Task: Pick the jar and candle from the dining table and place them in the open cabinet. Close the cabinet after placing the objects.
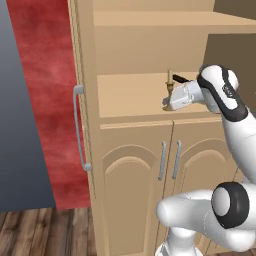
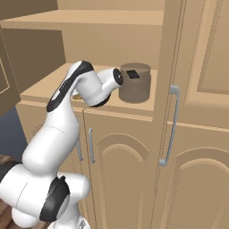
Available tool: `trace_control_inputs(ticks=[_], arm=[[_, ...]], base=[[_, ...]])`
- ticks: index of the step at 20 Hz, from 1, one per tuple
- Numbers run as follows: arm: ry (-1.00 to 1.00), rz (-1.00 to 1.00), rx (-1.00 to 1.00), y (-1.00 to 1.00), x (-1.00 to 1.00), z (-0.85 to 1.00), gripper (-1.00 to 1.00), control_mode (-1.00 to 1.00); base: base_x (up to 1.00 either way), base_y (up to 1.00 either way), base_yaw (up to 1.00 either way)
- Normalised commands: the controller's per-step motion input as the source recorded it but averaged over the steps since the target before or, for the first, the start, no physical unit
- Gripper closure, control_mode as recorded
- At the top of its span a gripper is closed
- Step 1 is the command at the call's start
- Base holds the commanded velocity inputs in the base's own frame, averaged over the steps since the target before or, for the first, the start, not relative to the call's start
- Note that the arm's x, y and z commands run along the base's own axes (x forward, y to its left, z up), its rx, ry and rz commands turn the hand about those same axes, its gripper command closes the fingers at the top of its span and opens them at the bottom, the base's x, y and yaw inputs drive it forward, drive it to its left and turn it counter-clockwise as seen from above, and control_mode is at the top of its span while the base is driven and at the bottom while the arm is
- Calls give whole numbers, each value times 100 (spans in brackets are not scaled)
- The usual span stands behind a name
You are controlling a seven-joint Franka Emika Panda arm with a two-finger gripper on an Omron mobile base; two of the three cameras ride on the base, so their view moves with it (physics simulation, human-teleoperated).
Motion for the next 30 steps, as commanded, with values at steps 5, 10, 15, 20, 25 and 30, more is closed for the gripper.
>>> trace_control_inputs(ticks=[5,10,15,20,25,30], arm=[[-2,0,0,0,52,-10,100,-100],[-11,0,0,0,37,-29,100,-100],[-15,0,-2,0,29,-23,100,-100],[-7,0,0,0,43,0,100,-100],[-5,0,0,3,38,-14,100,-100],[0,0,-1,0,24,-18,100,-100]], base=[[0,0,0],[0,0,0],[0,0,0],[0,0,0],[0,0,0],[0,0,0]])
